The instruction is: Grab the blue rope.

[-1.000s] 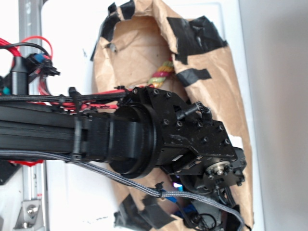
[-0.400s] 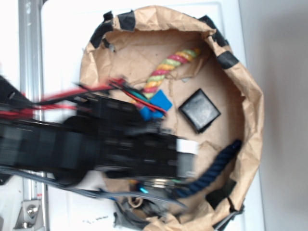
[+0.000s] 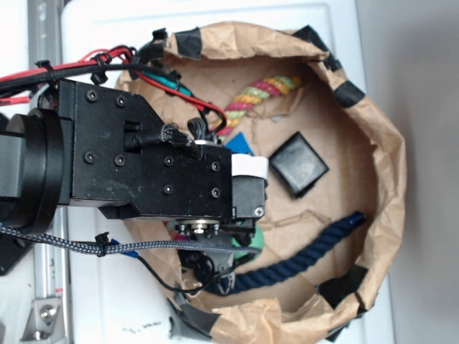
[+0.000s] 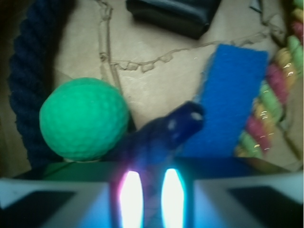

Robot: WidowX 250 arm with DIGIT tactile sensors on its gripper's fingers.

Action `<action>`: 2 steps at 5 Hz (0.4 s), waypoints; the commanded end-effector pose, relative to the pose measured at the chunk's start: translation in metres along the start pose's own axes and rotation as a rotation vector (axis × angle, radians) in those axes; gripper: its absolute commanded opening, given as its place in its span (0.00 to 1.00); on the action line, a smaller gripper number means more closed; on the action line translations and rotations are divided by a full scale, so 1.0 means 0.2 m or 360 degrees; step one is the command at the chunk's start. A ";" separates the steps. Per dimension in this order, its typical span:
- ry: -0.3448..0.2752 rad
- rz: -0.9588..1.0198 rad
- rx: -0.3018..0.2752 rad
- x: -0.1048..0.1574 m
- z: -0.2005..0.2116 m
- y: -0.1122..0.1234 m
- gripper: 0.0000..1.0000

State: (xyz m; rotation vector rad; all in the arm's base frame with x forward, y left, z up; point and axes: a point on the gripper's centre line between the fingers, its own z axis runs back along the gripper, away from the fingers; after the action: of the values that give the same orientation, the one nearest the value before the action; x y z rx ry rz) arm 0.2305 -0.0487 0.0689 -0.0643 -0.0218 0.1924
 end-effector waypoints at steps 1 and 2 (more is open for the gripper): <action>-0.0348 0.0059 -0.0016 0.12 0.30 0.10 0.00; -0.0319 0.0021 -0.0052 0.18 0.29 0.10 0.06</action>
State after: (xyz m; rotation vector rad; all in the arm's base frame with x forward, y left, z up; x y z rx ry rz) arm 0.2577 -0.0239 0.1117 -0.0755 -0.1751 0.1945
